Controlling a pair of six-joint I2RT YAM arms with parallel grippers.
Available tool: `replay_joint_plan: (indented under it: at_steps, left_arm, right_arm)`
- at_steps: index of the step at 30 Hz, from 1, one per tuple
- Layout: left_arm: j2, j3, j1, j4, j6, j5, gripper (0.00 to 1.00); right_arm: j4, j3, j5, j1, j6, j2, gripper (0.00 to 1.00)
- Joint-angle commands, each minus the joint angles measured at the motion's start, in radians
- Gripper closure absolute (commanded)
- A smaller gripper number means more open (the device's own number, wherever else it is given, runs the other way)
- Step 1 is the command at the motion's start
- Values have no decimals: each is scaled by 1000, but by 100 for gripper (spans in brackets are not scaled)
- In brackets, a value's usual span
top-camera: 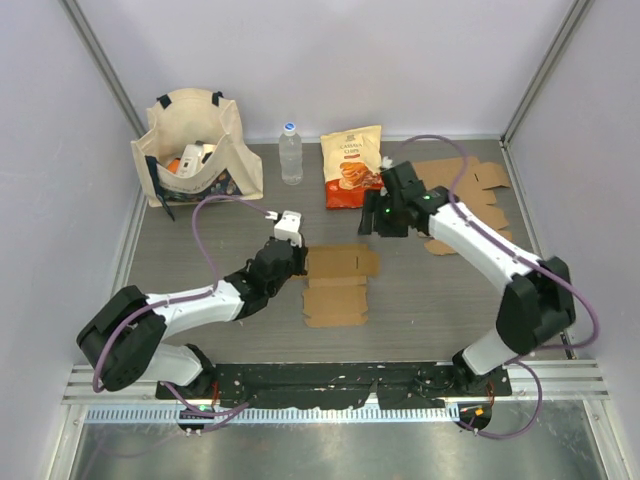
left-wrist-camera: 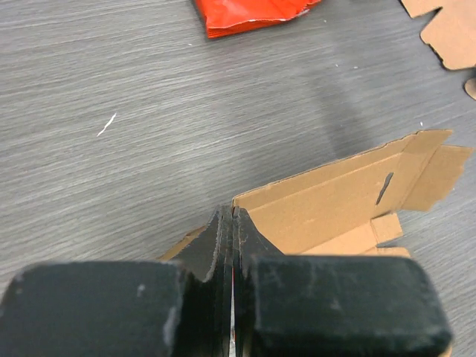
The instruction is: Fold the paper box
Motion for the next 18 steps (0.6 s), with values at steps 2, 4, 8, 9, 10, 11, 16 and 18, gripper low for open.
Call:
replay_joint_plan:
  at_steps: [2, 4, 8, 9, 10, 11, 16, 18]
  left_arm:
    - [-11, -27, -35, 172, -53, -178, 100]
    - [-5, -26, -58, 179, -51, -222, 100]
    - [0, -24, -98, 196, -37, -285, 100]
    - [-3, -29, -105, 202, -34, -298, 100]
    - [-6, -43, -115, 213, -31, -314, 100]
    - [-8, -47, -117, 231, -30, -319, 100]
    - [-23, -69, -132, 253, -17, -353, 100]
    - [-23, -73, -132, 264, -8, -353, 100]
  right_arm:
    - [136, -123, 131, 53, 607, -298, 9]
    - [138, -150, 139, 64, 814, -320, 9]
    - [232, -212, 95, 80, 1095, -291, 9]
    - [241, -221, 93, 82, 1149, -272, 9]
    - [230, -221, 55, 88, 1240, -254, 9]
    - [247, -224, 67, 96, 1275, -229, 10]
    - [313, -271, 153, 149, 1483, -195, 34]
    - [333, -285, 159, 154, 1517, -179, 36]
